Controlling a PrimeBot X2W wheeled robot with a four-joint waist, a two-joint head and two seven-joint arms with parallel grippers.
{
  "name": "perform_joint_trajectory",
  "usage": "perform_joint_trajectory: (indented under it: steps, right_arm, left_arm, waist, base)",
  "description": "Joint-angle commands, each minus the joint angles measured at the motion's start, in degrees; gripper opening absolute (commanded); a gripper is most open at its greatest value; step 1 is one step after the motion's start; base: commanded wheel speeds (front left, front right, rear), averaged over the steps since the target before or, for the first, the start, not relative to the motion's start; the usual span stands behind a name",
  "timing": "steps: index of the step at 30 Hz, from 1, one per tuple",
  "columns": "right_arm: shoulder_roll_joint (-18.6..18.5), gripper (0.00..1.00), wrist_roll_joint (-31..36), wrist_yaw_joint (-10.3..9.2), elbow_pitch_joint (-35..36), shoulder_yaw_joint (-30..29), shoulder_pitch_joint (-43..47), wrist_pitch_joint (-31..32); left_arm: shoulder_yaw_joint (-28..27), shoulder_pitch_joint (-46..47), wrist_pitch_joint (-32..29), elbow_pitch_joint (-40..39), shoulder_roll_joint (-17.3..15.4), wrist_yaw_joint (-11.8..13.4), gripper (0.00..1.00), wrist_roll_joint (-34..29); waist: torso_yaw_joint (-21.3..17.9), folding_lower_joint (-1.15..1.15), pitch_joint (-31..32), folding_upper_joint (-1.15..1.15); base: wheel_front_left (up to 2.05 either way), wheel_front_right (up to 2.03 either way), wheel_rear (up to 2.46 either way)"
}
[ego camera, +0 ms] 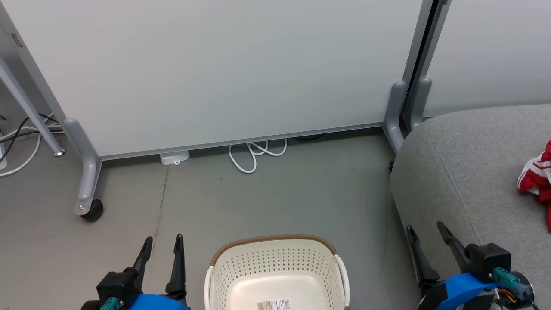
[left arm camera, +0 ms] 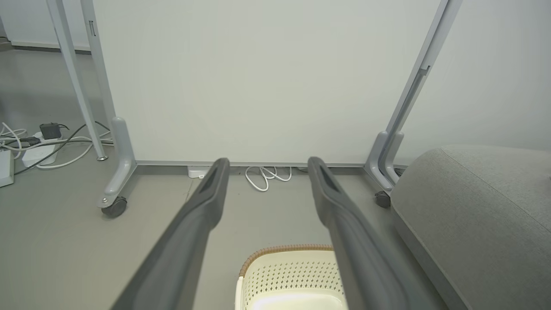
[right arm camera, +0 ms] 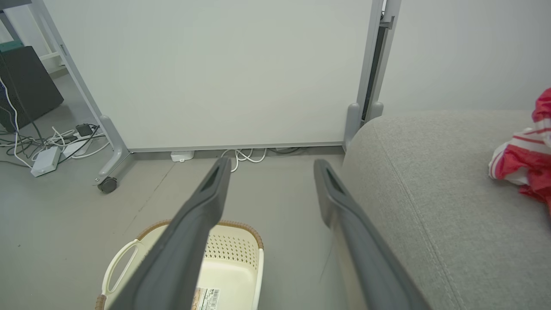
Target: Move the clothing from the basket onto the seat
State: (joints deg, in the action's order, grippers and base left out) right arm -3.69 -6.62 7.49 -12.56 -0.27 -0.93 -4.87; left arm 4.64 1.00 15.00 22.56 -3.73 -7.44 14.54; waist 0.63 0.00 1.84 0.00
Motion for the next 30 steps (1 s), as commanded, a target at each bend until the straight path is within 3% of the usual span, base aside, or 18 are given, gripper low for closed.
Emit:
perform_joint_trajectory:
  steps: [1, 8, 9, 17, 30]
  right_arm:
    - [0.27, 1.0, -0.03, 0.01, -0.18, 0.04, -0.08, -0.22]
    - [0.37, 1.0, -0.23, 0.01, -0.46, 0.13, -0.15, -0.35]
    - [0.14, 0.0, -0.01, 0.0, -0.5, 0.09, 0.03, -0.08]
    - [0.24, 0.0, -0.16, 0.0, -5.0, 0.06, 1.73, 0.13]
    - [0.34, 0.0, -15.03, 0.0, -4.34, -1.14, 0.36, 2.18]
  left_arm:
    - [0.22, -0.02, 0.28, 0.26, -0.28, -0.06, 1.0, 0.1]
    - [0.29, -0.04, 0.28, 1.2, -0.26, -0.06, 1.0, 0.52]
    - [0.12, -0.04, -0.03, 1.36, 0.02, 0.0, 0.0, 0.45]
    - [0.04, -2.75, -0.36, 5.26, 0.65, 0.0, 0.0, 0.75]
    - [-1.98, -1.21, -4.09, 2.8, 0.68, -0.01, 0.0, 14.14]
  waist:
    - [0.04, 0.0, 0.02, 0.0]
    - [-0.02, 0.0, 0.1, 0.0]
    - [-0.01, 0.0, 0.1, 0.0]
    - [-0.01, 0.0, 0.1, 0.0]
    - [-0.07, 0.0, -0.12, 0.0]
  base:
    - [0.0, 0.0, 0.0]
    - [0.0, 0.0, 0.0]
    - [0.0, 0.0, 0.0]
    - [0.0, 0.0, 0.0]
    - [0.0, 0.0, 0.0]
